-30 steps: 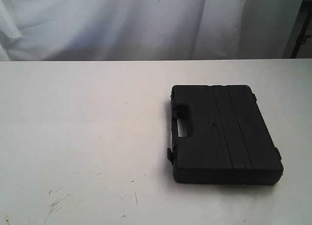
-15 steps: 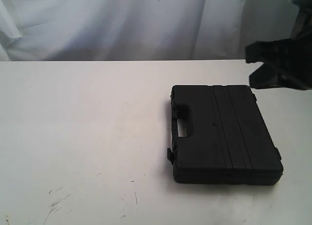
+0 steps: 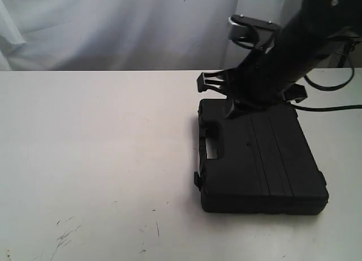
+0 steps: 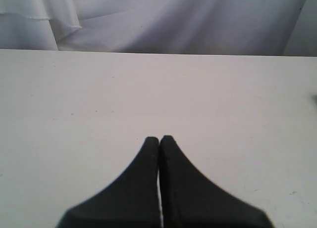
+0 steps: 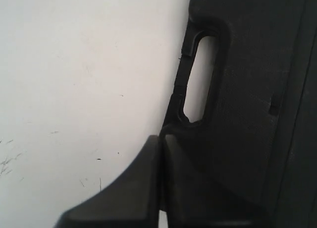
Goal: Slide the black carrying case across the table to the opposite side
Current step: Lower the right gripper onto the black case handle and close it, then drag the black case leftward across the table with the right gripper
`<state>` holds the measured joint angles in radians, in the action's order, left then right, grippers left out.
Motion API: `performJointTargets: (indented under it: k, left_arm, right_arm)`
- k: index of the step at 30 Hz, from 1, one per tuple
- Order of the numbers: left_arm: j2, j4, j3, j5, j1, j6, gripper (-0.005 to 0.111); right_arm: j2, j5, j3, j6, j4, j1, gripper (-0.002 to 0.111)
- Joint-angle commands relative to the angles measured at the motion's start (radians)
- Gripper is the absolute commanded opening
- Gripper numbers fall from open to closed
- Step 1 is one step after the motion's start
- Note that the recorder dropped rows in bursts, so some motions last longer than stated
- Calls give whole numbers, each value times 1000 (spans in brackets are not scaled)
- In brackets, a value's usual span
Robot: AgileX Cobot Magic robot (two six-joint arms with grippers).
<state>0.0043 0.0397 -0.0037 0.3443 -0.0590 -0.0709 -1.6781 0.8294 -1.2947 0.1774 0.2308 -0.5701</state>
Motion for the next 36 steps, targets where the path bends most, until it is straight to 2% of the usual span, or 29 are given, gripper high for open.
performJointTargets:
  k: [1,16,24,31,36]
  left_arm:
    - [-4,0,4,-10,1,-2,0]
    - [-4,0,4,-10,1,-2,0]
    - [-4,0,4,-10,1,-2,0]
    - [-4,0,4,-10,1,-2,0]
    - [-4,0,4,-10,1,-2,0]
  right_arm:
    - [-122,66,-113,65,-54,-27,0]
    - [-454,244,-454,260,-201,-82,0]
    - [-544,259,-508,355,-260,-78,1]
    - [-553,232,-508,346,-244,-76,33]
    - [-564,231,-508,346,-244,-76,35]
